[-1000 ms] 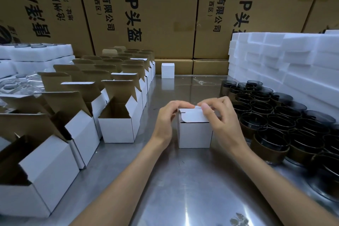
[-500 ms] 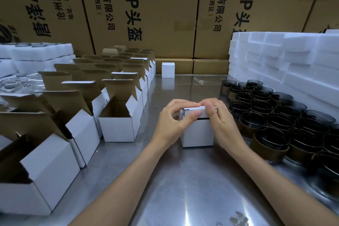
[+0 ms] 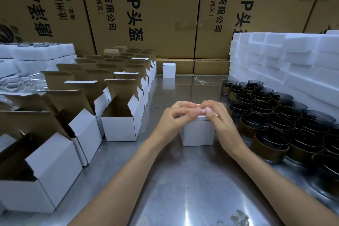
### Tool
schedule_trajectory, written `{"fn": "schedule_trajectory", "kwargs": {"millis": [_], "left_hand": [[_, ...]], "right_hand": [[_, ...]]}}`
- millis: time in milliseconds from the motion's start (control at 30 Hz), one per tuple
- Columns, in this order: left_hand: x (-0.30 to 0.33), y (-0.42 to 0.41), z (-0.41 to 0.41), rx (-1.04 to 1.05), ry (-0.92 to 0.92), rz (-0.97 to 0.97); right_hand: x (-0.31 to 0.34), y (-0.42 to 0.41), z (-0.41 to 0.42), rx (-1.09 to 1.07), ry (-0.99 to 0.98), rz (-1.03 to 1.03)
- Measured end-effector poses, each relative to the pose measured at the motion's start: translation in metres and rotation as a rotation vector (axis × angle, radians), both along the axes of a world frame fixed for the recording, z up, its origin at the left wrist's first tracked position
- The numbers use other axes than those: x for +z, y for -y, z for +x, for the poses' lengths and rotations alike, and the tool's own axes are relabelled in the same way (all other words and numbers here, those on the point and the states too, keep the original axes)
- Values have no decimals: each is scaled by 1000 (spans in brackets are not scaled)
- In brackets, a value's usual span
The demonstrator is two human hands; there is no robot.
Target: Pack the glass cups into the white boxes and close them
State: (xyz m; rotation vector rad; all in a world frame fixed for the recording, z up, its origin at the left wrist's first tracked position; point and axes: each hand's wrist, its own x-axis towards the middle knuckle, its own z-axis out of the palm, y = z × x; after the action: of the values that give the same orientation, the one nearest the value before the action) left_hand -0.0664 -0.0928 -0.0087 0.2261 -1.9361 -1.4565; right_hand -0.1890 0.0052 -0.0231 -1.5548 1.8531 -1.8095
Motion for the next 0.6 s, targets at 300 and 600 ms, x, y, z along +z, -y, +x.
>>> {"fn": "schedule_trajectory", "kwargs": {"millis": [300,600], "left_hand": [[-11,1,-8,131,67,30],[-18,19,-38,312,75,61]], "right_hand": [[1,5,-2,-7,-69,144],[-10,17,7,-440,-713,156]]}}
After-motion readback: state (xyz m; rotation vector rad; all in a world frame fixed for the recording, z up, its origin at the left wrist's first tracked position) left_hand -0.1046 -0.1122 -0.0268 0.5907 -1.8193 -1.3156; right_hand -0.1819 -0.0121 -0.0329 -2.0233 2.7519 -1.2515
